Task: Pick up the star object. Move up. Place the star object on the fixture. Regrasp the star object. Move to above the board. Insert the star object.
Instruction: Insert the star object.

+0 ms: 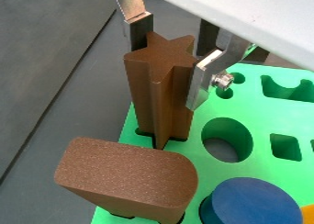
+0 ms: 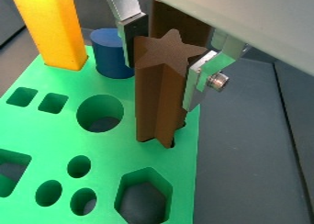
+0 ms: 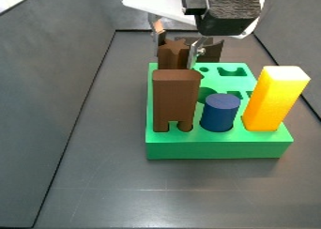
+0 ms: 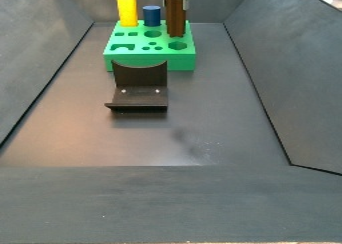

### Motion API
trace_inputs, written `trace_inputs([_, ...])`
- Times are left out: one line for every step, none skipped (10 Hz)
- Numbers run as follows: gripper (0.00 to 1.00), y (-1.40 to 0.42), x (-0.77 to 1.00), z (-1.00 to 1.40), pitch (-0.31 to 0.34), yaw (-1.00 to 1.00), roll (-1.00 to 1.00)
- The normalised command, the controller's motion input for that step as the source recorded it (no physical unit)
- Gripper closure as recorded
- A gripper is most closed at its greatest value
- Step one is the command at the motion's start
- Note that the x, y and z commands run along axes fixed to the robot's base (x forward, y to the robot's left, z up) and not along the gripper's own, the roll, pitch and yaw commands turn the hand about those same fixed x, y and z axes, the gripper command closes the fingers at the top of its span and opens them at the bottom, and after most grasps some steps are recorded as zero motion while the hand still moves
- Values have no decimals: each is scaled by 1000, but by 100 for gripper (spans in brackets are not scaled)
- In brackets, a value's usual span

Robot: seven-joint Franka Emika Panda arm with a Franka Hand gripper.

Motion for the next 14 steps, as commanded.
trace_inputs([100,-11,-6,-309,-4,-283,13])
trace_inputs([100,-43,-23,-271,0,-274,14])
trace_inputs([100,-29,0,-189,0,-249,3])
trace_inputs([100,0,0,-100,0,-137,0])
trace_inputs([100,-14,0,-194,-16,-34,0])
trace_inputs([100,-126,0,-426,-49,-43,17])
trace_inputs([100,-131,71,-706,-89,-26,14])
trace_inputs([100,-20,246,-443,0,0,-36])
trace_inputs([100,0,157,-457,0,137,-84])
trace_inputs([100,0,54,-494,0,343,-104])
trace_inputs([100,-3,54,-500,-26,329,-66])
trace_inputs([100,0,0,-703,0,240,-70])
trace_inputs([100,0,0,-843,36,243,-123])
trace_inputs([100,0,-37,-683,0,0,-67])
